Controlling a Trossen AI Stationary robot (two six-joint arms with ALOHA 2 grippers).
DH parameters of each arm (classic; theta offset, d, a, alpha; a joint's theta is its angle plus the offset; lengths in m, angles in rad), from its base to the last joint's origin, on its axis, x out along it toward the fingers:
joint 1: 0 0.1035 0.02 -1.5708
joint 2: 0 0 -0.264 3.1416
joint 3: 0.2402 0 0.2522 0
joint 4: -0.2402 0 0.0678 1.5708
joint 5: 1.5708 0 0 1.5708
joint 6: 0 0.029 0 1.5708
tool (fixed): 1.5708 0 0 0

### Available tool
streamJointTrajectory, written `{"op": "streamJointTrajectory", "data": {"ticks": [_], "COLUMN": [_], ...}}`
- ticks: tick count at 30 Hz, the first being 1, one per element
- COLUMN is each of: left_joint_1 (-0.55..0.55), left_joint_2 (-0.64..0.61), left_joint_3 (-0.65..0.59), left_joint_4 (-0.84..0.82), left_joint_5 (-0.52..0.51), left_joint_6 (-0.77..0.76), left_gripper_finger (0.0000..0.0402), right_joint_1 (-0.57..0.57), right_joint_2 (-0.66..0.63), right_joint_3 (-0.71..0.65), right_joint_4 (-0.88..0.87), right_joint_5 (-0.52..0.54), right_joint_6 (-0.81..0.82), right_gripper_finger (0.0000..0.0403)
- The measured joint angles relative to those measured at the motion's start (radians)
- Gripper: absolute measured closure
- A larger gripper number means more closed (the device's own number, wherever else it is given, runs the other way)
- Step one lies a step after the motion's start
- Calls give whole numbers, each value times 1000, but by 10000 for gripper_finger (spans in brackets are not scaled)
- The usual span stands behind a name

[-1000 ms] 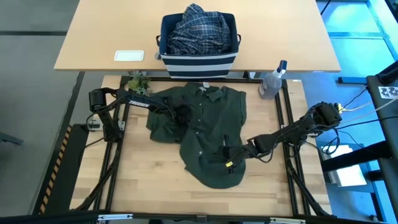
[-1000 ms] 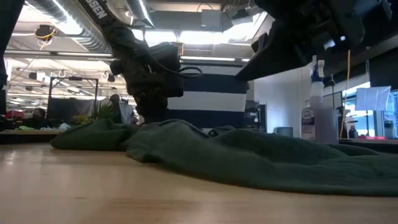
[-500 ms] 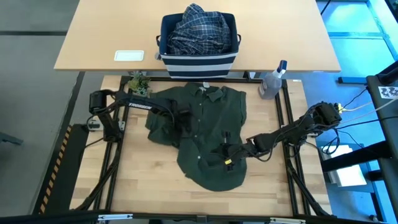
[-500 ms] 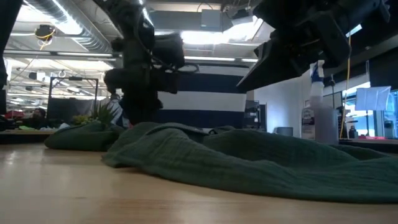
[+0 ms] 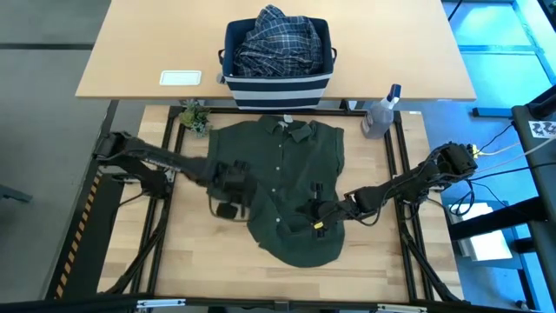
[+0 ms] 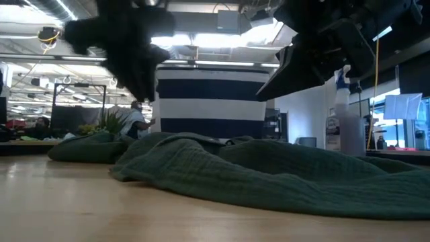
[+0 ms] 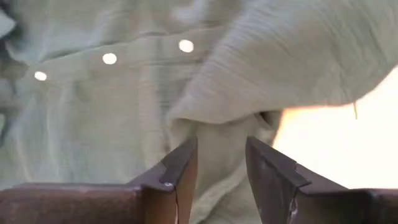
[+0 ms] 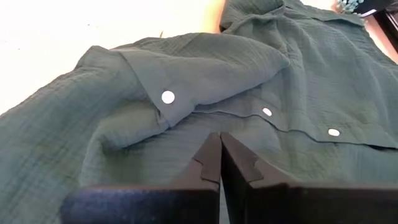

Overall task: Fold Laundry from Bin
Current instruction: Fold the green polo shirt

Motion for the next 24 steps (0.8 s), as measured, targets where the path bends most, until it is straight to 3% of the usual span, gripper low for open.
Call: {"op": "streamJointTrajectory", "data": {"ticks": [7, 10, 24], "left_joint_1": [-102, -109, -97], "left_joint_2": [0, 0, 35], "left_joint_3": [-185, -191, -192], "left_joint_4": [130, 188, 231], "left_joint_5": [-83, -135, -85], "left_joint_6": [-34, -19, 118], "left_gripper_finger": [272, 272, 273], "right_joint_1": [0, 0, 0], "right_joint_2": [0, 0, 0], "right_joint_3": [0, 0, 0], "right_joint_4": [0, 0, -2], "right_joint_5": [0, 0, 6], "right_joint_6": [0, 0, 1], "right_gripper_finger": [402, 402, 402]}}
